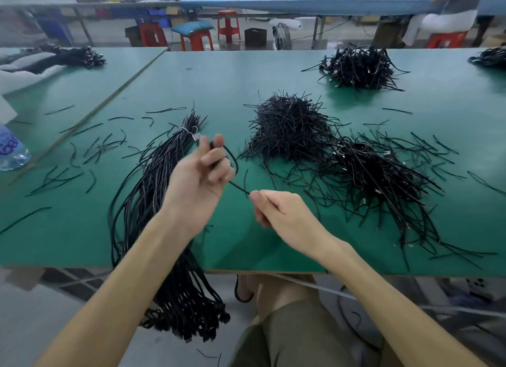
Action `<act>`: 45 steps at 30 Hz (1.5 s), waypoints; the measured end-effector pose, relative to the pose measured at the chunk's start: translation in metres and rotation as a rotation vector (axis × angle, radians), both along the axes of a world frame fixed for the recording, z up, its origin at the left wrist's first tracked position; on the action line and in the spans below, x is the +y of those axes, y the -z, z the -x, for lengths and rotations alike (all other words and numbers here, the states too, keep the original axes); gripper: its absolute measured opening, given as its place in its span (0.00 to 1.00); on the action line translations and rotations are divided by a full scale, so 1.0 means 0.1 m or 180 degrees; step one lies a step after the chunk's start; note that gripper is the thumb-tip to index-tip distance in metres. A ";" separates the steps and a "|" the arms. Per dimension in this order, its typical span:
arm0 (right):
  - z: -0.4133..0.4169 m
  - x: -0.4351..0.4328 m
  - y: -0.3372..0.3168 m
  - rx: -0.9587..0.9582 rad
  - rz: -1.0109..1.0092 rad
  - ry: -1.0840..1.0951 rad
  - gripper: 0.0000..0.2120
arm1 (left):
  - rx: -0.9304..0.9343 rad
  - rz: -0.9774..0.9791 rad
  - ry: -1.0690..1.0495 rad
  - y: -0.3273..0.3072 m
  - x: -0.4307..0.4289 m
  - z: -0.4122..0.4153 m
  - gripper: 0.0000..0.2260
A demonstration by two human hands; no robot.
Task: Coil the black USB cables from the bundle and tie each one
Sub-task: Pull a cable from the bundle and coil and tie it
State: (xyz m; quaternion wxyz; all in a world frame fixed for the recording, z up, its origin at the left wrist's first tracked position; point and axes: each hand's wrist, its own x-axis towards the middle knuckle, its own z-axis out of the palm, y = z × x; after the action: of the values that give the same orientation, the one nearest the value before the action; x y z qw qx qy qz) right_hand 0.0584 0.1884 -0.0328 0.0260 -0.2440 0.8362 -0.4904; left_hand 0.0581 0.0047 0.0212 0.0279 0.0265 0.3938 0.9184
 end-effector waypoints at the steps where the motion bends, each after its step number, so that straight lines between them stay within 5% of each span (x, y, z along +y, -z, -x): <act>1: 0.03 0.03 0.02 0.0023 -0.0156 0.0049 0.26 | 0.0061 0.0128 0.0132 -0.04 -0.07 -0.01 0.14; 3: 0.10 0.09 0.00 0.0209 -0.0327 0.0187 0.26 | 0.0314 0.1231 0.0359 -0.07 -0.14 -0.08 0.13; 8: 0.23 0.01 -0.14 0.0768 -0.1088 0.0203 0.18 | 0.1599 0.5620 0.0453 0.15 -0.06 -0.24 0.11; 14: 0.15 -0.11 -0.17 0.0258 -0.0046 0.0504 0.21 | 0.2025 0.6135 -0.0709 0.36 -0.02 -0.19 0.09; 22: 0.05 -0.10 -0.31 0.0404 -0.0033 0.0579 0.18 | 0.1720 0.4638 -0.0720 0.42 0.08 -0.09 0.06; 26: 0.02 -0.12 -0.37 0.0597 -0.0190 0.0550 0.17 | 0.1051 0.3349 -0.0742 0.39 0.14 -0.04 0.09; 32: 0.05 -0.20 -0.22 0.0133 0.0472 0.0365 0.18 | 0.0250 0.1235 -0.0339 0.27 0.30 -0.07 0.19; 38: 0.08 -0.14 -0.03 0.0155 0.0517 0.0338 0.18 | -0.0009 0.0407 -0.0181 0.19 0.26 -0.02 0.15; 45: 0.15 0.04 0.05 0.0262 -0.0209 0.0478 0.17 | -0.0177 -0.0173 0.0061 0.09 0.21 -0.02 0.10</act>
State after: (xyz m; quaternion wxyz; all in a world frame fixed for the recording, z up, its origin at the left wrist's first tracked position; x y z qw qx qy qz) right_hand 0.0436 0.1919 -0.0374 -0.0372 -0.1995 0.8682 -0.4528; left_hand 0.0605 0.0253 0.0120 0.0468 0.0055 0.3676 0.9288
